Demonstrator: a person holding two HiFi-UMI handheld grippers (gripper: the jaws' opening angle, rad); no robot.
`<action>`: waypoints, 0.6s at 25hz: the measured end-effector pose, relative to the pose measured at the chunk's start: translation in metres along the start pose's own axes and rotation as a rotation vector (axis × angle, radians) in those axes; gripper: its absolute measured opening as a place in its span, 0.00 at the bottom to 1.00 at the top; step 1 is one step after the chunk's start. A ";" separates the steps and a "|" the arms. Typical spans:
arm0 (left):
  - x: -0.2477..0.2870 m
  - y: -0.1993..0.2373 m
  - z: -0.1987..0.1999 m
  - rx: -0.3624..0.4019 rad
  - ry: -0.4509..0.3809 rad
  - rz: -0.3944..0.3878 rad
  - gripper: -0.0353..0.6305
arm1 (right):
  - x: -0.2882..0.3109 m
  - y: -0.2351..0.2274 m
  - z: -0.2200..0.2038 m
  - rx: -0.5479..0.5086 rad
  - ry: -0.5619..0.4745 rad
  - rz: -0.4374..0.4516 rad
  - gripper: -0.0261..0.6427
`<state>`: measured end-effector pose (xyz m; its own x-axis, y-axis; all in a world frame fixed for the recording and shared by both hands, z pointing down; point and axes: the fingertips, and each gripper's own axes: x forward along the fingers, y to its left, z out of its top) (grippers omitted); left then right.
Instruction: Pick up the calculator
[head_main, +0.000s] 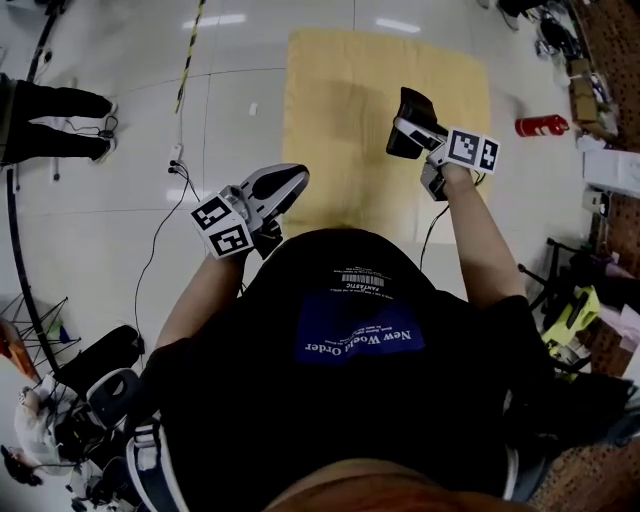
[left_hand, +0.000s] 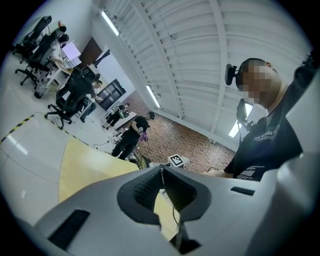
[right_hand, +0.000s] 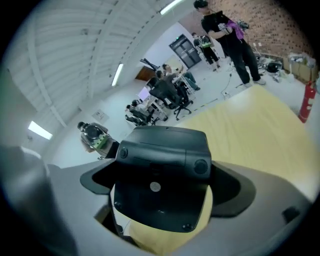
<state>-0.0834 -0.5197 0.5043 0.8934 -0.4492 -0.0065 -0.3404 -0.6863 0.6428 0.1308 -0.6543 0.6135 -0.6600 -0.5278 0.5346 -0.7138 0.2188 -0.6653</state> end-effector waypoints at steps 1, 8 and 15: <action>0.005 -0.003 0.002 0.006 -0.001 -0.005 0.06 | -0.011 0.013 0.007 -0.005 -0.023 0.045 0.89; 0.011 -0.038 0.027 0.065 -0.018 -0.037 0.06 | -0.093 0.121 0.041 0.013 -0.192 0.361 0.89; 0.024 -0.069 0.064 0.152 -0.060 -0.066 0.06 | -0.181 0.185 0.084 -0.032 -0.377 0.588 0.89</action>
<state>-0.0573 -0.5191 0.4109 0.8978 -0.4304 -0.0937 -0.3259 -0.7921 0.5161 0.1379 -0.5875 0.3504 -0.8169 -0.5618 -0.1304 -0.2734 0.5763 -0.7702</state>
